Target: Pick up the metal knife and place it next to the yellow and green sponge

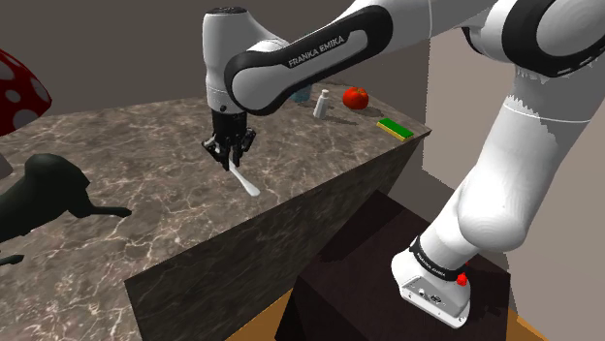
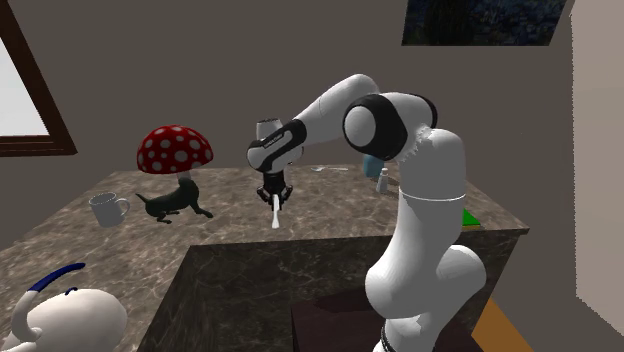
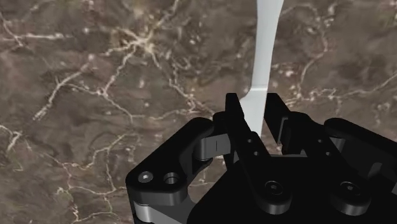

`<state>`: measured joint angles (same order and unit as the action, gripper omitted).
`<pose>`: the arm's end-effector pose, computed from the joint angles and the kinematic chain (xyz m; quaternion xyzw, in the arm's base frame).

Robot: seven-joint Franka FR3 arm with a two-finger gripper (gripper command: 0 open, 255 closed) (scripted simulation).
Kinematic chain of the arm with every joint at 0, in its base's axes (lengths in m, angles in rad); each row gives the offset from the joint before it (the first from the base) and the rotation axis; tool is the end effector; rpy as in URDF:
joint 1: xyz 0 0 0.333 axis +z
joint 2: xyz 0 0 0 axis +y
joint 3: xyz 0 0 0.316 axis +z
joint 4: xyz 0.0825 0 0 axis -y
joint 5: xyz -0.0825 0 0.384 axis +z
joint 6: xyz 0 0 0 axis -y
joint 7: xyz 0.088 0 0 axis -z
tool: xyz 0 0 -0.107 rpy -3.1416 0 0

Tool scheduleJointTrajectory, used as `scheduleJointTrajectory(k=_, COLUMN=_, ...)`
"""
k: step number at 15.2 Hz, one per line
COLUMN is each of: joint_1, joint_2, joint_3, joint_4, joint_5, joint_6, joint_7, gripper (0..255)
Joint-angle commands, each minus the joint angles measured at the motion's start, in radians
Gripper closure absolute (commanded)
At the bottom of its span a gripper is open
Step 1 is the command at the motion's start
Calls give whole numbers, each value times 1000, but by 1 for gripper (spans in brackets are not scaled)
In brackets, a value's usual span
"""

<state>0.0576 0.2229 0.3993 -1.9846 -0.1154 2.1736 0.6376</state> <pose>0.5367 0.2504 0.3609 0.9981 -0.0613 -0.0038 0.0073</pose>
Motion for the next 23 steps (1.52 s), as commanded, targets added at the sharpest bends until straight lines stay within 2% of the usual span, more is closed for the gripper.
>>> scheduleJointTrajectory(k=1, joint_1=-3, joint_2=-17, joint_3=2, joint_4=8, joint_5=9, joint_6=-24, joint_7=-7, gripper=255)
scheduleJointTrajectory(k=13, joint_1=-10, joint_2=-80, joint_3=9, joint_4=95, joint_5=43, joint_6=-168, joint_7=-31, gripper=255)
scheduleJointTrajectory(k=23, joint_1=-138, joint_2=-281, joint_3=-95, joint_4=-139, joint_5=122, joint_6=-117, joint_7=-295, gripper=255)
